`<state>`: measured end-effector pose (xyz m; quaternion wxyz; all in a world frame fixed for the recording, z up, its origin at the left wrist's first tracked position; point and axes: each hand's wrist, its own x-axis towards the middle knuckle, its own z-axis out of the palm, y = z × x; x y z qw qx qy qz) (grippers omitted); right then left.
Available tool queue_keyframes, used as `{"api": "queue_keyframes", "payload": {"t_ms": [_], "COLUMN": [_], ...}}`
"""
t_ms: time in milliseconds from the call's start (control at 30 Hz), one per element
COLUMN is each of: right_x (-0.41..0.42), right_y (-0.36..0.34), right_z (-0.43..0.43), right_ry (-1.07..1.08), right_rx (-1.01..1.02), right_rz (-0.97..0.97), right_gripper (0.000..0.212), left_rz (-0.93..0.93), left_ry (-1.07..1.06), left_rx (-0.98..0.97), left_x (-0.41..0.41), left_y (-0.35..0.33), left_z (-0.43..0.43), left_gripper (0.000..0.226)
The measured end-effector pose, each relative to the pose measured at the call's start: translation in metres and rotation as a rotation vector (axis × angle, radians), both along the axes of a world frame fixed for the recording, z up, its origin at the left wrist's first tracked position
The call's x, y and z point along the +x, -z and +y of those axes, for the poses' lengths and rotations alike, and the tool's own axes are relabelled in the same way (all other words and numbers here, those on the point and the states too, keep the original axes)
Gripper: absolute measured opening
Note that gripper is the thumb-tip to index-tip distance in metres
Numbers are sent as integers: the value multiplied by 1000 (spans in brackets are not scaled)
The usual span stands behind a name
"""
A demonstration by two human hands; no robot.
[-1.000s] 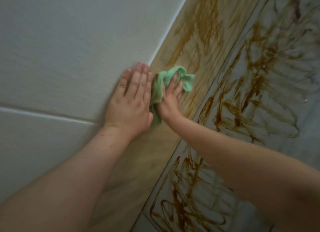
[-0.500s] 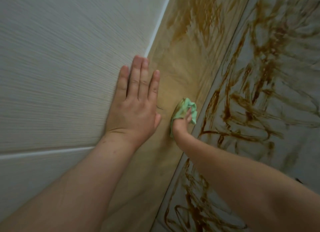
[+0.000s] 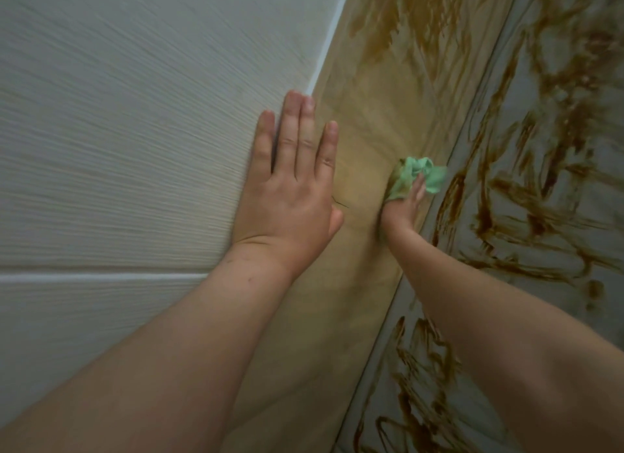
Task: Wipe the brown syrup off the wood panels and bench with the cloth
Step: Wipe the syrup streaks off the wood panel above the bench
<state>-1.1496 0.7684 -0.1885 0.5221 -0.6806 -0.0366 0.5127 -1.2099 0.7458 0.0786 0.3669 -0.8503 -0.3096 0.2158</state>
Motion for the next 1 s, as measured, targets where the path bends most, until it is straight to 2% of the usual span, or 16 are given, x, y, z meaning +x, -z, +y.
{"api": "queue_keyframes", "payload": {"t_ms": [133,300,367,433,467,533,633,700,767,833,900,933,1000], "right_x": [-32,-83,-105,-119,-122,-106,-58,-33,-8,19,45,55,74], "right_y": [62,108,136,174,197,192,112,92,86,98,117,120,76], "right_z": [-23,-53,-63,-63,-59,-47,-33,-19,0,23,53,67,79], "right_ry": [62,93,31,82,116,184,193,219,221,284,334,333,298], "right_rx": [-157,-317,-310,-364,-378,-407,-387,-331,-275,-232,-272,-263,-195], "right_rz": [204,472,495,544,549,627,746,741,678,641,521,453,317], "right_gripper": [70,62,78,97,99,99,90,81,81,92,107,104,84], "left_rz": [25,54,42,31,23,15,27,30,28,36,33,32,30], "left_ry": [1,18,28,30,30,31,38,35,37,38,37,37,40], "left_rx": [1,42,46,35,32,31,42,39,43,48,45,44,53], "left_x": [-1,-3,-3,-4,-4,-4,-4,-4,-5,-6,-5,-5,-5], "left_y": [1,3,5,6,5,5,6,4,5,6,6,6,5], "left_z": [-1,2,3,3,3,3,4,3,3,3,2,3,3], "left_gripper": [93,92,92,93,92,92,90,89,90,91,89,88,89]}}
